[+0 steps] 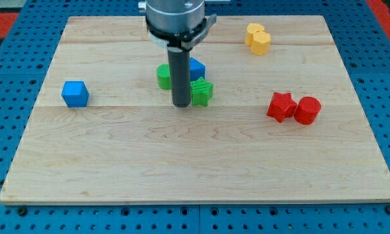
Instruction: Place the blue cube at the top left side of green circle
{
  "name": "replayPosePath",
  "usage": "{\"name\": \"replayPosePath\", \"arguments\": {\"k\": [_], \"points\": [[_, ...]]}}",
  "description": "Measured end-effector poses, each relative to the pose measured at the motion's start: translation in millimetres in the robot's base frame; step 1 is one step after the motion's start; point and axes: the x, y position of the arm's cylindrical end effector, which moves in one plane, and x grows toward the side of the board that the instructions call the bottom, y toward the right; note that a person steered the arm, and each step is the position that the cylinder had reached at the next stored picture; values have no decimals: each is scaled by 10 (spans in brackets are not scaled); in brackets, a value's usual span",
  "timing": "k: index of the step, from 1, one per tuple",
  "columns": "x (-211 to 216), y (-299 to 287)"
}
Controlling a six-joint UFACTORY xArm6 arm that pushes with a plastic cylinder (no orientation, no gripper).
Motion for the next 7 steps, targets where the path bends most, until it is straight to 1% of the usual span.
{"name": "replayPosePath", "arguments": {"k": [1, 2, 3, 4, 5, 6, 7], "points": [[319, -762], [253, -1609], [-87, -2035], [-295, -1908], [-692, -1793], [-754, -2017], [-1017, -1796]]}}
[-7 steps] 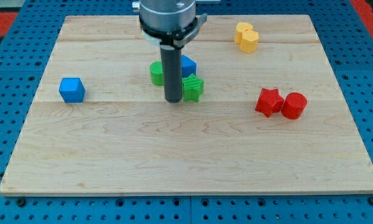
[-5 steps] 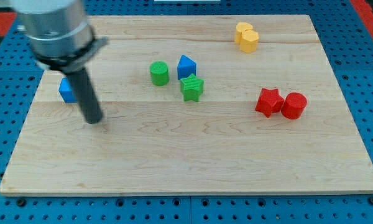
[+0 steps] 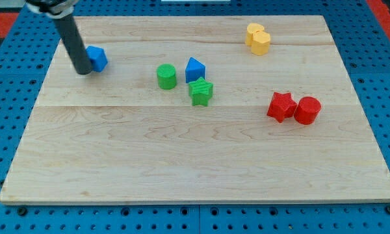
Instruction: Place the blue cube at the top left side of green circle
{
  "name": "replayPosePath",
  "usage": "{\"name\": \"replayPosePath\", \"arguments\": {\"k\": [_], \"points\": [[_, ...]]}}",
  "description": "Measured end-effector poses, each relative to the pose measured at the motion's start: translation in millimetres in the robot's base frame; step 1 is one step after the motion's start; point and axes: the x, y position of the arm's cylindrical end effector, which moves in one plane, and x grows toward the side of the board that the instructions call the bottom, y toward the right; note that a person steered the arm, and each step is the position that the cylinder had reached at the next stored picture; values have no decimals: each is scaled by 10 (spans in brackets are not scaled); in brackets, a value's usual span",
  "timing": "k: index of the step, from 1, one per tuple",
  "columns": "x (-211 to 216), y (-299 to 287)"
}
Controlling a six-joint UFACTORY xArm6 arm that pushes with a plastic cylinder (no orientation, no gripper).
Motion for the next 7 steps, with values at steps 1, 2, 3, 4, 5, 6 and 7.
{"name": "replayPosePath", "arguments": {"k": [1, 2, 3, 4, 5, 6, 7], "points": [[-23, -384], [-412, -183], [-357, 232], [-219, 118], [-105, -80], [-105, 362], [-106, 763]]}}
